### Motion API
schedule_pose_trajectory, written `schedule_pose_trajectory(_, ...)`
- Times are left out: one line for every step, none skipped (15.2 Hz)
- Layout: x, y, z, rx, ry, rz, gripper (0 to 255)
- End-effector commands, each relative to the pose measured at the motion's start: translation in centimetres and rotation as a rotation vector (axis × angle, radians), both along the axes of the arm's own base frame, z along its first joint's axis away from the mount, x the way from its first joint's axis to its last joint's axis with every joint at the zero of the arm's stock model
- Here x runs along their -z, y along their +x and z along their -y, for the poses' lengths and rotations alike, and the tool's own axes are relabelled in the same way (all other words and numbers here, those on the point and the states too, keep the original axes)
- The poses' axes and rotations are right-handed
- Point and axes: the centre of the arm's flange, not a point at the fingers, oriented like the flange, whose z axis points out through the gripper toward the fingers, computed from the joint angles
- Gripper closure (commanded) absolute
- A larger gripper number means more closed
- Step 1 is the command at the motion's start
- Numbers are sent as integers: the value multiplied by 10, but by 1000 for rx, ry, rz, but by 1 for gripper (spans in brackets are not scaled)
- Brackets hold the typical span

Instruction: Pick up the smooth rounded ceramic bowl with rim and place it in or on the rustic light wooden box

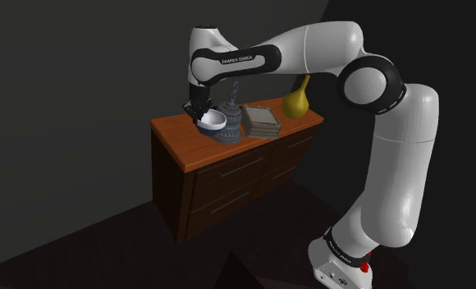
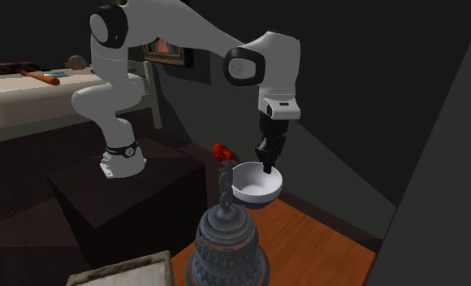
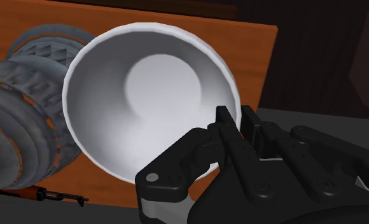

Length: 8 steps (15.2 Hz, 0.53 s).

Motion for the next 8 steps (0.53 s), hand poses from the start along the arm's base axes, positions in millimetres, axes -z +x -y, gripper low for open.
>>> schedule_pose_trajectory(-12, -1, 0, 0, 0, 0, 255)
schedule_pose_trajectory(-17, -1, 0, 0, 0, 0, 255)
schedule_pose_trajectory(-23, -1, 0, 0, 0, 0, 255)
schedule_pose_trajectory(-28, -1, 0, 0, 0, 0, 255)
schedule_pose_trajectory(-33, -1, 0, 0, 0, 0, 255)
schedule_pose_trajectory(-38, -1, 0, 0, 0, 0, 255)
schedule_pose_trajectory(-44, -1, 0, 0, 0, 0, 255)
schedule_pose_trajectory(-49, -1, 0, 0, 0, 0, 255)
